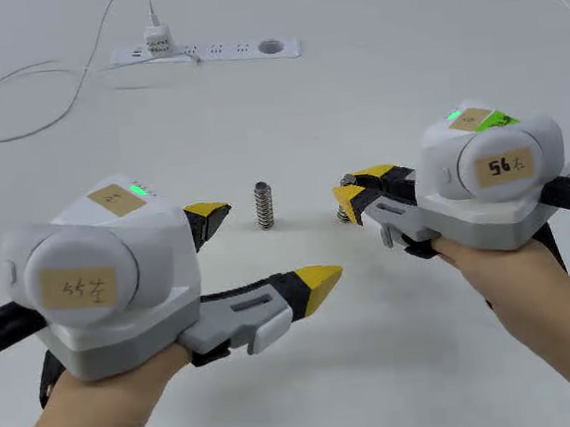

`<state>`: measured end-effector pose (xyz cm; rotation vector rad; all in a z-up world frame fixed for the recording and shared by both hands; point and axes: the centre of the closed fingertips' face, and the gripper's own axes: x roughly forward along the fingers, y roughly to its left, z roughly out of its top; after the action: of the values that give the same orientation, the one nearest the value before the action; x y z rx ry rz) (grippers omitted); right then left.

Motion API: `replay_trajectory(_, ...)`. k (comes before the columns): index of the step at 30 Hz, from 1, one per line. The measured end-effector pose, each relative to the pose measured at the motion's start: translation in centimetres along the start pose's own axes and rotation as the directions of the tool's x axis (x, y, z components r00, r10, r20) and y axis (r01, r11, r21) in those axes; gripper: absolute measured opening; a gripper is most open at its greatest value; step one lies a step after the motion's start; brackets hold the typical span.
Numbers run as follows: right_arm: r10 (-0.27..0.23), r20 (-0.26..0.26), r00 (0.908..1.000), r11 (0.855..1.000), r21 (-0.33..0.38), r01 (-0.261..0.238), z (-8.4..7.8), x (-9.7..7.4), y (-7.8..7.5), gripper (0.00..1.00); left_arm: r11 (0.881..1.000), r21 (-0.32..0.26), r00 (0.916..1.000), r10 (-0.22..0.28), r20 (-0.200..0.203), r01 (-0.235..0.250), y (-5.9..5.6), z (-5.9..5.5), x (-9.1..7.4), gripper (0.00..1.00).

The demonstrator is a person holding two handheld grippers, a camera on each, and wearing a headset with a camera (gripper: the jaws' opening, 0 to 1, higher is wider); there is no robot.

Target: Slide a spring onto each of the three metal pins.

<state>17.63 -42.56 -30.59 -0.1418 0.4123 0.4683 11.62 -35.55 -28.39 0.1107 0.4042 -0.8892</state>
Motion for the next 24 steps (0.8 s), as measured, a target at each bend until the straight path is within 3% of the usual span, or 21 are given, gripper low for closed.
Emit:
replay_trajectory(13, 0.012, 0.005, 0.9999, 1.0, 0.023, -0.012, 0.4, -0.3, 0.4, 0.2, 1.0, 0.0, 1.0, 0.004, 0.004, -0.004, 0.1, 0.2, -0.1, 0.73)
replay_trajectory(24, 0.018, 0.044, 0.9989, 0.997, 0.069, -0.021, 1.9, -1.9, 0.5, 0.28, 1.0, 0.002, 0.9999, 0.007, 0.009, -0.007, 0.1, 0.4, -0.1, 0.74)
